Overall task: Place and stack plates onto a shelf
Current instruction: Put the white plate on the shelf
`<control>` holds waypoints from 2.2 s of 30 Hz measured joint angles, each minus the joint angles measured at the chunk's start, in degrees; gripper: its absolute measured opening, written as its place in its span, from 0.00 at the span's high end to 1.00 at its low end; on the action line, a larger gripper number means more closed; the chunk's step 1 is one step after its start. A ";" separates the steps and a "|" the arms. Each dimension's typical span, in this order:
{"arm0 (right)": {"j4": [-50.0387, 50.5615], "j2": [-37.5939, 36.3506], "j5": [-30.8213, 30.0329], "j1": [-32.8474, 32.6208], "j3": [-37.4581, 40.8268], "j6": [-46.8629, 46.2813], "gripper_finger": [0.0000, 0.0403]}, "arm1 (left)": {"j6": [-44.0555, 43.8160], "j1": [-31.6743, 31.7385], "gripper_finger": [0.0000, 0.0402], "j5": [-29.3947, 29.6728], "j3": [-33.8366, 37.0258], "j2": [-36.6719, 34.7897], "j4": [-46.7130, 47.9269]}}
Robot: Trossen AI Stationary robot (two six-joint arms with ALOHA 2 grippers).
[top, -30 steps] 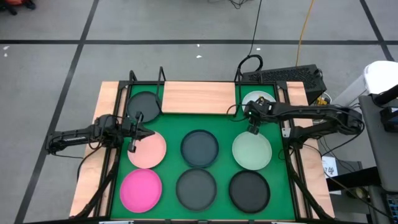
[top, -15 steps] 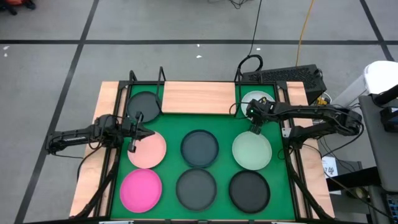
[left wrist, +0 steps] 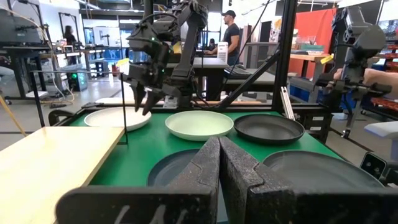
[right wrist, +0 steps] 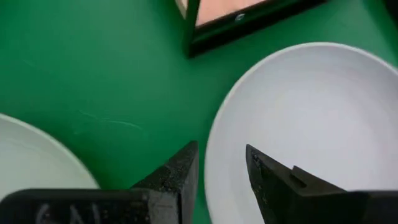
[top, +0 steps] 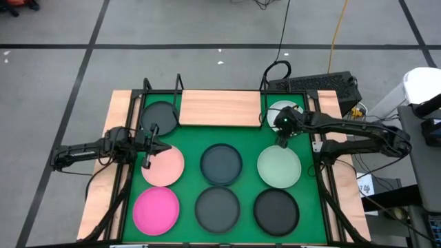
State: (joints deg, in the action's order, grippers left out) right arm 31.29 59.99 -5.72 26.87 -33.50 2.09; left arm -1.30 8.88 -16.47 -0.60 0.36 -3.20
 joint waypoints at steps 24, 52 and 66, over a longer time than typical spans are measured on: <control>-5.88 6.14 -7.74 -0.02 4.63 -2.75 0.98 | -0.01 0.02 0.98 0.00 -0.01 0.00 0.00; -16.98 11.44 -10.06 -7.12 -27.19 12.94 1.00 | 0.00 -0.02 0.98 0.00 -0.01 0.00 0.01; -21.38 28.89 -4.48 -7.82 -29.03 16.00 1.00 | -0.01 0.00 0.98 -0.01 -0.01 0.00 0.00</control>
State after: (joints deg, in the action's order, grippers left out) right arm 9.91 88.88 -10.20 19.05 -62.52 18.09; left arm -1.31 8.88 -16.48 -0.62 0.36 -3.20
